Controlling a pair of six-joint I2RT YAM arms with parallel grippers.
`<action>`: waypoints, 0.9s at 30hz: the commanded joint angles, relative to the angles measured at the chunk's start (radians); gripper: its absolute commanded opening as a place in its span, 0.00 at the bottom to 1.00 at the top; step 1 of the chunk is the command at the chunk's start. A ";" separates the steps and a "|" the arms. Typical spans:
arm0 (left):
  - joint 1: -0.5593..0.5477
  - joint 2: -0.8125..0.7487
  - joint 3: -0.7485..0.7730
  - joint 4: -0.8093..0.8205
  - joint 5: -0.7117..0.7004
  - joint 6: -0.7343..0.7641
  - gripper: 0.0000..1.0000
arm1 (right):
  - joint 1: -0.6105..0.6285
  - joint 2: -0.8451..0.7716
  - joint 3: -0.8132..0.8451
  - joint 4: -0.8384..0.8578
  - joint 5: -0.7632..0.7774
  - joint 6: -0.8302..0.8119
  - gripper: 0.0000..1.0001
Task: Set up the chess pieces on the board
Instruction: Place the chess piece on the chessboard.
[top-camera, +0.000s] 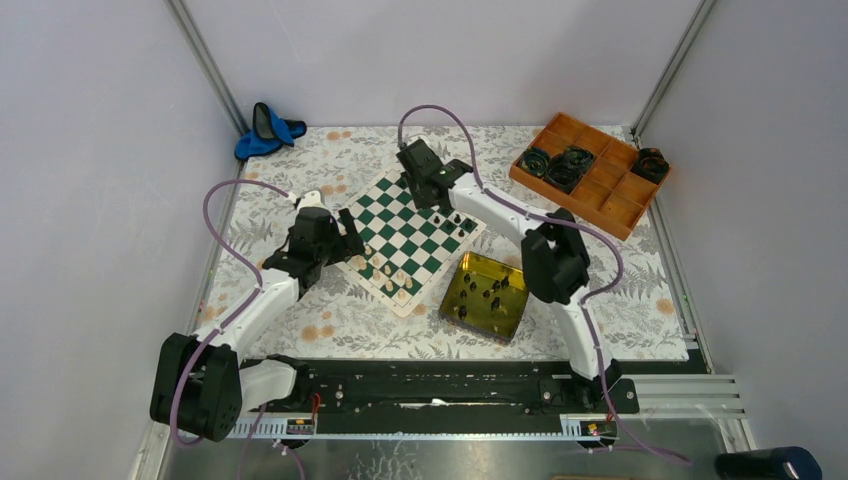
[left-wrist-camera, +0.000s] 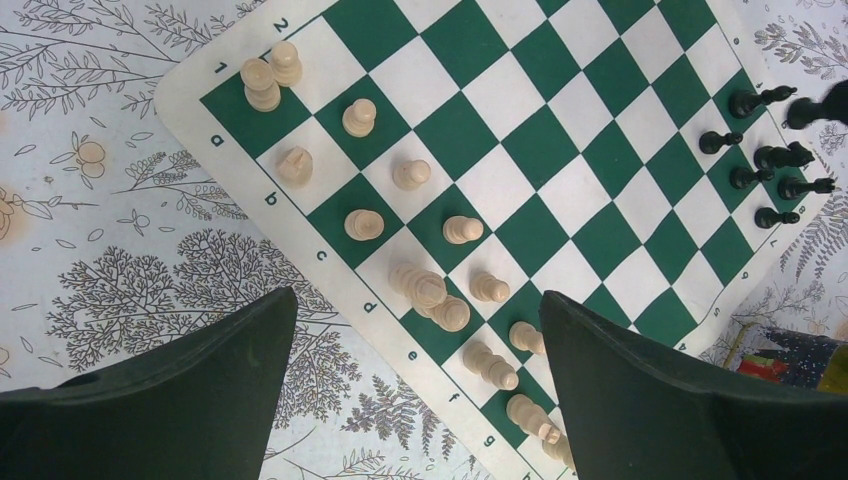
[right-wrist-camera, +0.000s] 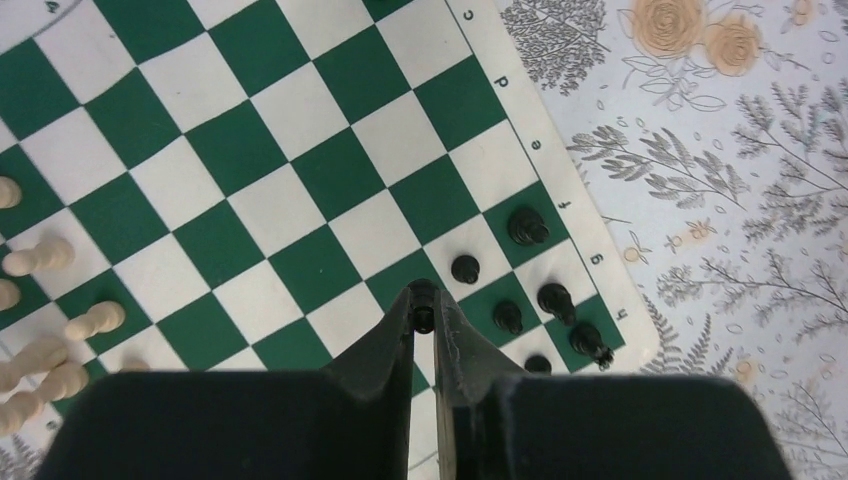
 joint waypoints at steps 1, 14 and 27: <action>-0.006 -0.015 0.010 0.056 0.001 0.006 0.99 | -0.009 0.077 0.091 -0.026 0.022 -0.031 0.04; -0.007 -0.014 0.008 0.064 0.019 0.001 0.99 | -0.011 0.214 0.190 -0.015 0.067 -0.046 0.03; -0.006 -0.004 0.011 0.068 0.025 -0.001 0.99 | -0.039 0.284 0.257 -0.042 0.059 -0.040 0.03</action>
